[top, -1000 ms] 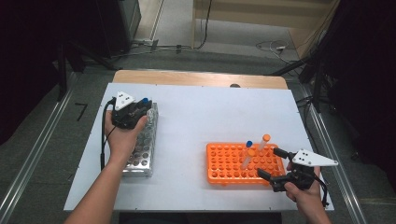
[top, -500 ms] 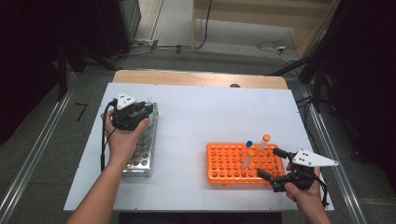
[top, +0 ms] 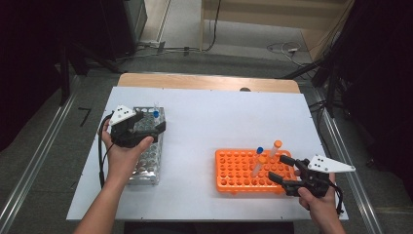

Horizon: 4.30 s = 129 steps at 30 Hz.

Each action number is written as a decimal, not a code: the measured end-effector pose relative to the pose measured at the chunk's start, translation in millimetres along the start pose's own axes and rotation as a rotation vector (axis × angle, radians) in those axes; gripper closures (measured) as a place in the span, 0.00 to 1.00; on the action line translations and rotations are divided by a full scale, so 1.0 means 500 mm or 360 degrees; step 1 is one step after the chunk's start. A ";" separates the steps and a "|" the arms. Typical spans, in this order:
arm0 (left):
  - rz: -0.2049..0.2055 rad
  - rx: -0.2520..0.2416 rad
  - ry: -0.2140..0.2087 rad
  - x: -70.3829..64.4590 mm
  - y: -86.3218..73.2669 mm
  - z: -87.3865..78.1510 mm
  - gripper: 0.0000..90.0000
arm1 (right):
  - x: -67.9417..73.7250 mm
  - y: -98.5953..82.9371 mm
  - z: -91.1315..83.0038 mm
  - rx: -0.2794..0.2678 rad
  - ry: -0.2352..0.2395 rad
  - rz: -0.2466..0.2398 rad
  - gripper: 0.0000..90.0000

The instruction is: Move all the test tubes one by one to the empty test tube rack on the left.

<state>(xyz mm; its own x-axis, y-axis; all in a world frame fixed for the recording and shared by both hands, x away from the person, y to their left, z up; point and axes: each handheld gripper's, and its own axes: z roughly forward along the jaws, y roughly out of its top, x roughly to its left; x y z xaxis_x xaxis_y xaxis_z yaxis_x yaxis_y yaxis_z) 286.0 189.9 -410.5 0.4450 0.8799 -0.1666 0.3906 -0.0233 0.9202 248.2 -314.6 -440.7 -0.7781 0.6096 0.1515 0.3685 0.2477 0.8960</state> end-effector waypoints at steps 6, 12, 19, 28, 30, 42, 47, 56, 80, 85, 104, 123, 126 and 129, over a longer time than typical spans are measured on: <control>0.0008 -0.0028 -0.0071 -0.034 -0.012 -0.030 0.01 | -0.009 0.000 0.001 -0.0005 0.0048 0.0031 0.34; 0.0046 -0.0059 -0.0149 -0.069 -0.024 -0.061 0.00 | -0.017 0.001 0.007 -0.0003 0.0054 0.0062 0.53; 0.0043 -0.0102 -0.0214 -0.100 -0.041 -0.086 0.00 | -0.020 0.004 0.032 0.0067 0.0014 0.0081 0.62; 0.0071 -0.0044 -0.0251 -0.122 -0.060 -0.078 0.00 | -0.030 0.008 0.083 0.0187 -0.0041 0.0083 0.65; 0.0073 -0.0029 -0.0256 -0.124 -0.063 -0.075 0.00 | -0.032 0.011 0.093 0.0213 -0.0043 0.0077 0.65; 0.0082 -0.0012 -0.0265 -0.131 -0.069 -0.070 0.00 | -0.027 0.026 0.145 0.0370 -0.0077 -0.0002 0.72; 0.0085 -0.0004 -0.0264 -0.133 -0.071 -0.069 0.00 | -0.022 0.028 0.161 0.0399 -0.0094 -0.0032 0.78; 0.0096 0.0001 -0.0273 -0.140 -0.071 -0.066 0.00 | -0.025 0.029 0.147 0.0309 -0.0087 0.0004 0.83; 0.0127 -0.0002 -0.0355 -0.166 -0.065 -0.062 0.00 | 0.034 0.122 0.043 -0.0093 -0.0048 -0.0074 0.83; 0.0137 -0.0001 -0.0402 -0.179 -0.065 -0.056 0.02 | 0.066 0.119 0.060 -0.0070 0.0048 -0.0092 0.83; 0.0218 0.0011 -0.0711 -0.256 -0.066 -0.037 0.24 | 0.162 0.075 0.147 0.0102 0.0310 -0.0136 0.83; 0.0315 0.0090 -0.0881 -0.316 -0.074 -0.007 0.78 | 0.229 0.062 0.192 0.0200 0.0430 -0.0237 0.83; 0.0339 0.0087 -0.0870 -0.317 -0.073 -0.009 0.81 | 0.230 0.062 0.192 0.0198 0.0437 -0.0239 0.83; 0.0358 0.0073 -0.0841 -0.314 -0.073 -0.012 0.84 | 0.228 0.061 0.193 0.0198 0.0448 -0.0225 0.83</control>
<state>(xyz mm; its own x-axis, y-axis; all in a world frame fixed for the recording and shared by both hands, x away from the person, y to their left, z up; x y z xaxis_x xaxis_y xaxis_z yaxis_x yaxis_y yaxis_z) 197.1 55.2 -415.9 0.8586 0.4948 -0.1338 0.2693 -0.2134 0.9391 219.8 -164.8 -436.5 -0.9296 0.3348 0.1541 0.2924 0.4155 0.8613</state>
